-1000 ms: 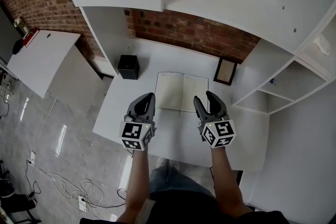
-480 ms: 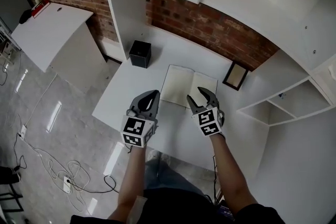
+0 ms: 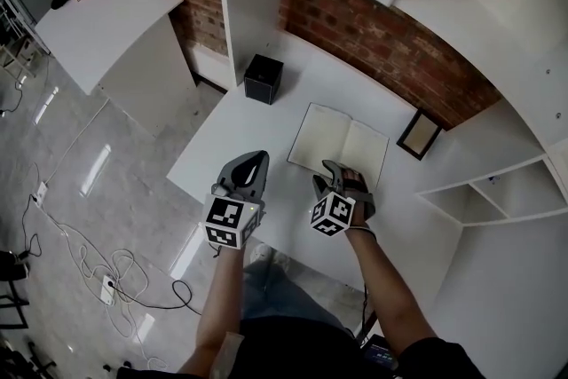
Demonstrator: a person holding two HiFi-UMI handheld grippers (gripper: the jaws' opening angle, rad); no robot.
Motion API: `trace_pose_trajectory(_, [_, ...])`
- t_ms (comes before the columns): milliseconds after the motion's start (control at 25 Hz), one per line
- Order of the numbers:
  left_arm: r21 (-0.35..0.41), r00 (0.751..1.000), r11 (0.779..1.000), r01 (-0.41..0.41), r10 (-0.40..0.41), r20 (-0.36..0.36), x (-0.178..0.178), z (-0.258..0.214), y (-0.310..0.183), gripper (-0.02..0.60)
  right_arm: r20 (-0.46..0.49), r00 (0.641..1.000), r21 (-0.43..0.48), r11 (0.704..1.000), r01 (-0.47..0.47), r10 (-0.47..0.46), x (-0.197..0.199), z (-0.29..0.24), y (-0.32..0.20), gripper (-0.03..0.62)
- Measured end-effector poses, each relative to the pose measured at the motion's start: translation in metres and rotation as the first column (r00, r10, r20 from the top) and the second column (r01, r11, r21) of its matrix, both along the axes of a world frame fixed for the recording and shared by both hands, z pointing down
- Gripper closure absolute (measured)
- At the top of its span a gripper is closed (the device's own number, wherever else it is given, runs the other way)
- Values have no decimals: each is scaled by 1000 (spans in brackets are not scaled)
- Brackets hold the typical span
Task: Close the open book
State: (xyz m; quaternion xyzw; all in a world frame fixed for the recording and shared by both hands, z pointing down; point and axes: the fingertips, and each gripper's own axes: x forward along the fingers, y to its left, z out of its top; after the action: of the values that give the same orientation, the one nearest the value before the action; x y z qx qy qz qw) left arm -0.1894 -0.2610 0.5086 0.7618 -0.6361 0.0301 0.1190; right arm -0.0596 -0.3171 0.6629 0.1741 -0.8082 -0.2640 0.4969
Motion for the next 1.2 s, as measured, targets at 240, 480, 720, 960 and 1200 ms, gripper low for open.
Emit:
trace_pose_trajectory(240, [-12, 1000, 1000, 11, -11, -6, -10, 6, 4, 572, -102, 995, 67, 998, 1, 6, 0, 20, -4, 407])
trace_pose_trajectory(480, [-31, 1000, 1000, 5, -5, -8, -12, 13, 5, 572, -151, 988, 104, 995, -9, 25, 0, 31, -11, 407])
trace_pose_trajectory(720, [-40, 1000, 999, -6, 6, -12, -12, 19, 2, 572, -185, 982, 151, 989, -7, 35, -3, 36, -14, 431])
trace_pose_trajectory(960, [-38, 1000, 999, -17, 16, -13, -13, 19, 0, 572, -181, 982, 179, 984, -13, 46, -1, 39, -8, 515])
trace_pose_trajectory(1200, [-45, 1000, 999, -24, 24, -16, -9, 22, -4, 572, -83, 989, 171, 979, -107, 122, 3, 30, -9, 549])
